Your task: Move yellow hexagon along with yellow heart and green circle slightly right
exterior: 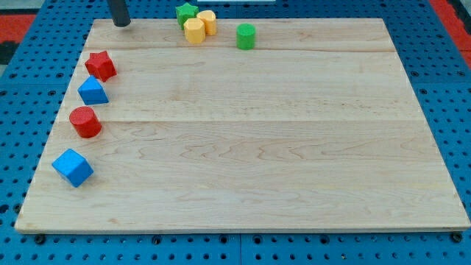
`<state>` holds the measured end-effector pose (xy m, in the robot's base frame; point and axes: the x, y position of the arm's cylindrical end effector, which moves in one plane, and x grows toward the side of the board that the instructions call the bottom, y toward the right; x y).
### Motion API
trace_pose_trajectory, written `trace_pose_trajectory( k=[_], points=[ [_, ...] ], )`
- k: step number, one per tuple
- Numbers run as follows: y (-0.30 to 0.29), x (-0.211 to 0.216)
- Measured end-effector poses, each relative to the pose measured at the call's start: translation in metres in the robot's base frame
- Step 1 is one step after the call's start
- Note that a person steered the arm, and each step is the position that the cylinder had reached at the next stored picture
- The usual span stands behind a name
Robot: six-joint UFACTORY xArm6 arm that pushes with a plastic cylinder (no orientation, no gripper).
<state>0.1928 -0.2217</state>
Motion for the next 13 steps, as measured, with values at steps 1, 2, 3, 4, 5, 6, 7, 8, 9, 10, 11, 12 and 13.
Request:
trace_pose_trajectory(
  k=[1,2,3,4,5,6,7,8,9,10,11,12,13],
  points=[
    [0.008,-0.002],
    [0.063,-0.002],
    [0.128,0.005],
    [0.091,0.038],
    [0.076,0.080],
    [0.082,0.093],
    [0.090,0.074],
    [0.135,0.046],
    [0.160,0.038],
    [0.130,0.033],
    [0.124,0.023],
    [0.154,0.020],
    [0.157,0.010]
  ],
)
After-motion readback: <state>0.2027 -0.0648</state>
